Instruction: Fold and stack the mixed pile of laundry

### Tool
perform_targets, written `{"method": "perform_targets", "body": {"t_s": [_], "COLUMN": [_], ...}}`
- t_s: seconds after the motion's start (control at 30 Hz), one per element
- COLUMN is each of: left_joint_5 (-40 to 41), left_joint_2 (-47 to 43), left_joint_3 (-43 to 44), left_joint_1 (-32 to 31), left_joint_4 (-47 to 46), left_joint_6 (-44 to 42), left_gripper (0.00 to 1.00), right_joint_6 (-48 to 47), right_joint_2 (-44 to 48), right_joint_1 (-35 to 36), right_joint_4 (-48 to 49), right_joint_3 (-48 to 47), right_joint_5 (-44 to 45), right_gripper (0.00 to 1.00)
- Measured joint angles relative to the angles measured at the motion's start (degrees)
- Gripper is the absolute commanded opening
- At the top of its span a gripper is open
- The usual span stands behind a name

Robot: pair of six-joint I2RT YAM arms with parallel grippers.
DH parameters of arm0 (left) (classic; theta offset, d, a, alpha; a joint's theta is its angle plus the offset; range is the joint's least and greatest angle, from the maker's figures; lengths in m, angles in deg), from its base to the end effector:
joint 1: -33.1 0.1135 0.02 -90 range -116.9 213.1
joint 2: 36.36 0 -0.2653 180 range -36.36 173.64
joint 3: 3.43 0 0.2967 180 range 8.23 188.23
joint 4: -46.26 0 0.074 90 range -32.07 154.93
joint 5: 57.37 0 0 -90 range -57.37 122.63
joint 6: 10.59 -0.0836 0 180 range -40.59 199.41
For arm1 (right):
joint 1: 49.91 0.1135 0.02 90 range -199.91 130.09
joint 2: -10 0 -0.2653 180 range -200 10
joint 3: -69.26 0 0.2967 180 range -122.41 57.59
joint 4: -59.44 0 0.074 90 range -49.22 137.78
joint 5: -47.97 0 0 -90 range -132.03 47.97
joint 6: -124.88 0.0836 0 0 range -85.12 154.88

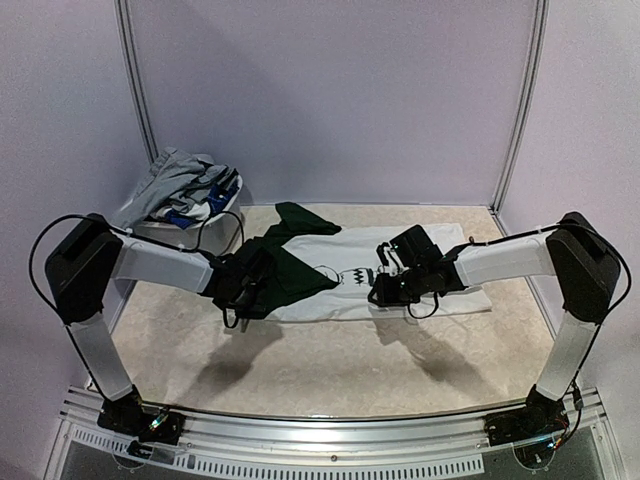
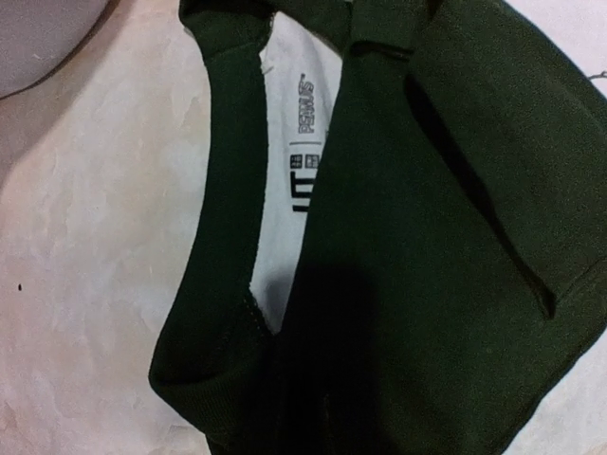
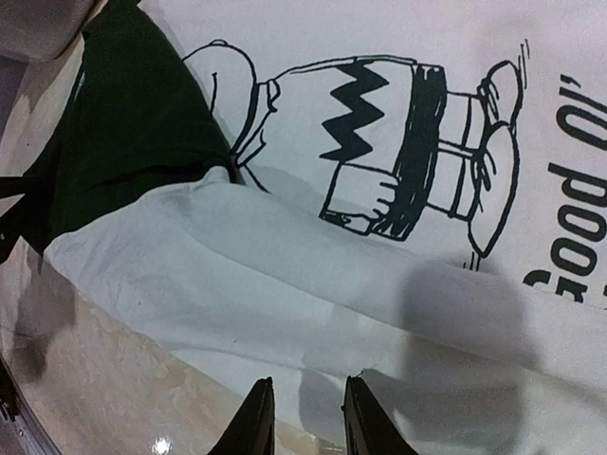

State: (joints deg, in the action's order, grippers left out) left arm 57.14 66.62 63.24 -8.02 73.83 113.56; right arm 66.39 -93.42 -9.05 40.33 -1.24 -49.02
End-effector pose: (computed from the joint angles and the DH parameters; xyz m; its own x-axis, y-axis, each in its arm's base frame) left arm 0.3126 -0.2269 0.0616 -0.8184 0.0365 -0.5734 0.0016 0.9981 0.0611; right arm 0.3164 0.2872 0.0866 -0.8773 -0.0729 -0.4744 -0.2903 0.8678 0.4033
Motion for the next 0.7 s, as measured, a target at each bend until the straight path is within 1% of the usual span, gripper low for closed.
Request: {"method": "perform_targets", "body": {"t_s": [0.33, 0.7], "left_joint_5": [0.5, 2.6], "left_joint_2": [0.5, 0.4], "left_joint_3": [-2.3, -4.5], "left_joint_1": [-0.5, -1.4], "left_joint_4": [-3.7, -7.2], "left_joint_6": [1.3, 2.4], "left_gripper": [0.10, 0.09], "right_joint_6": [-0.1, -0.6], "right_joint_2": [-4.0, -7.1], "right_joint_1": [-0.2, -2.3], "right_joint_4": [-0.4, -1.2], "right_joint_3": [-4.2, -5.5], "right_joint_5": [4.8, 5.6], "right_gripper": [0.24, 0.22]}}
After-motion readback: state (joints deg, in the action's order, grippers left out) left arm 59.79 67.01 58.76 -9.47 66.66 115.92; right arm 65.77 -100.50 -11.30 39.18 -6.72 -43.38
